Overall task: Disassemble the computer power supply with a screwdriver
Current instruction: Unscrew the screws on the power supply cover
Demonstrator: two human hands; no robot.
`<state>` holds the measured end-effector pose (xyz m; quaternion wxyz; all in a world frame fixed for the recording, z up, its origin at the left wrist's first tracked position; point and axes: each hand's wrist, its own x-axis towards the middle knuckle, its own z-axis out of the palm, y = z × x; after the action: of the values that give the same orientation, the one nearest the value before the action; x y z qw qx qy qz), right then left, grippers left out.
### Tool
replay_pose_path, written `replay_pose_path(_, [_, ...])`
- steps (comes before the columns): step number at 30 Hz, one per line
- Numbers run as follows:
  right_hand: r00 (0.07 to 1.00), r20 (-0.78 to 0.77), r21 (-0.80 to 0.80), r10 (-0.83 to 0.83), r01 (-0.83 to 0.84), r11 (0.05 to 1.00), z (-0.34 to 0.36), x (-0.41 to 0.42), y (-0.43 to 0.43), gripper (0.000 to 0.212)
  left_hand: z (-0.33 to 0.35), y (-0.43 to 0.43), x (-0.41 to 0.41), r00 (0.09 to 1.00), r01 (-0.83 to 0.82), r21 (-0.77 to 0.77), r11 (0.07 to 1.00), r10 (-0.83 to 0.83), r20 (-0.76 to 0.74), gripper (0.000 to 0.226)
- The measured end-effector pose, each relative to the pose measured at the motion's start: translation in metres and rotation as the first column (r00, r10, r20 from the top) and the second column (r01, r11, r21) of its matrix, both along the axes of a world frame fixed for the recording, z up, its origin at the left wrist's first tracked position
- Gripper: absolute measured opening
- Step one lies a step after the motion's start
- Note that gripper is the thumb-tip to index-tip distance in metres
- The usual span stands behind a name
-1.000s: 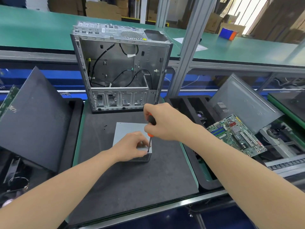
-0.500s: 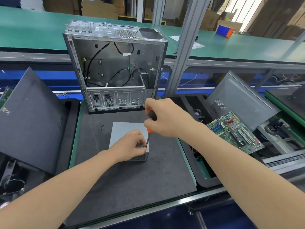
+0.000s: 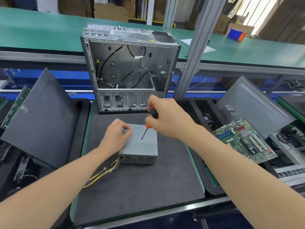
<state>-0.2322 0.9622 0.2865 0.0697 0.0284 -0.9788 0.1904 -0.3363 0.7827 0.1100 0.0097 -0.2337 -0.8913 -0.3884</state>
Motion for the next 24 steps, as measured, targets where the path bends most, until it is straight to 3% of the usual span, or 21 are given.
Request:
replay_pose_path(9, [1.000, -0.012, 0.007, 0.008, -0.008, 1.000, -0.005, -0.023, -0.011, 0.013, -0.033, -0.032, -0.037, 0.967, -0.226, -0.032, 0.974, 0.228, 0.112, 0.012])
replay_pose_path(24, [1.000, 0.001, -0.035, -0.019, 0.019, 0.999, -0.017, -0.044, -0.007, 0.012, -0.066, -0.040, -0.059, 0.942, -0.254, -0.111, 0.961, 0.272, 0.196, 0.008])
